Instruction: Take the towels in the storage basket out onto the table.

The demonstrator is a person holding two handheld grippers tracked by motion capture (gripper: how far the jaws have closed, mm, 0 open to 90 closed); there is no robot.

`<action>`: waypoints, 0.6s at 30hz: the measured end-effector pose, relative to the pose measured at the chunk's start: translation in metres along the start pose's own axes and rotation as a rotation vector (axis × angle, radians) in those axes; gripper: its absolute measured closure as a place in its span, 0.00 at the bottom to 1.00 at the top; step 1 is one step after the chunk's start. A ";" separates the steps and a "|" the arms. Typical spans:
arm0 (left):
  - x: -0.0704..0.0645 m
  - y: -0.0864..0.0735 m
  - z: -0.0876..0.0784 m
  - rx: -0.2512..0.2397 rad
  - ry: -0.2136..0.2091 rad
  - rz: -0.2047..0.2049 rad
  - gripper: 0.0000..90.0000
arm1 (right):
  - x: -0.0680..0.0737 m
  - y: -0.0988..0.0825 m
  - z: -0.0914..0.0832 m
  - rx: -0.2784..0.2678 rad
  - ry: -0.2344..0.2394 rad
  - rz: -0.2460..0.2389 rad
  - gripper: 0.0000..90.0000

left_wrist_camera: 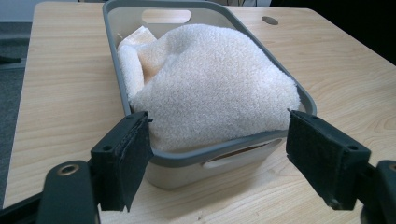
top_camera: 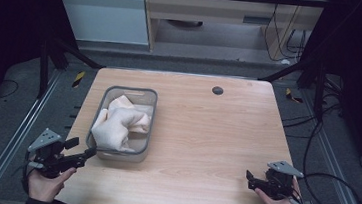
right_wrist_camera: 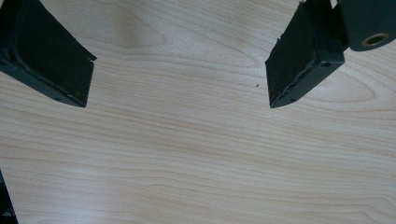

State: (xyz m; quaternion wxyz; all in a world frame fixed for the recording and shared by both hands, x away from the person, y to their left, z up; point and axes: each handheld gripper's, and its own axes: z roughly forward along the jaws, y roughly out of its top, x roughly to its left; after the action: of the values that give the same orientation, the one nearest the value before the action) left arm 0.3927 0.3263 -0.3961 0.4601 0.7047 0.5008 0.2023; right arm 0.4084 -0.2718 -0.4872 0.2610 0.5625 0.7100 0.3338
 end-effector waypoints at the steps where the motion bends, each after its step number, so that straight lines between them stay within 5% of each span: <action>1: 0.000 0.002 0.000 0.002 -0.002 0.005 0.24 | 0.000 0.000 0.000 0.000 0.000 0.000 0.08; 18: -0.002 0.034 0.008 0.044 -0.043 0.048 0.24 | -0.001 0.000 -0.001 0.001 -0.009 0.000 0.08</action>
State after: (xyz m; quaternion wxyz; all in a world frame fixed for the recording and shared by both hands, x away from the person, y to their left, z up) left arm 0.4155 0.3188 -0.3702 0.4502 0.7306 0.4782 0.1869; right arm 0.4083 -0.2725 -0.4864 0.2637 0.5640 0.7092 0.3308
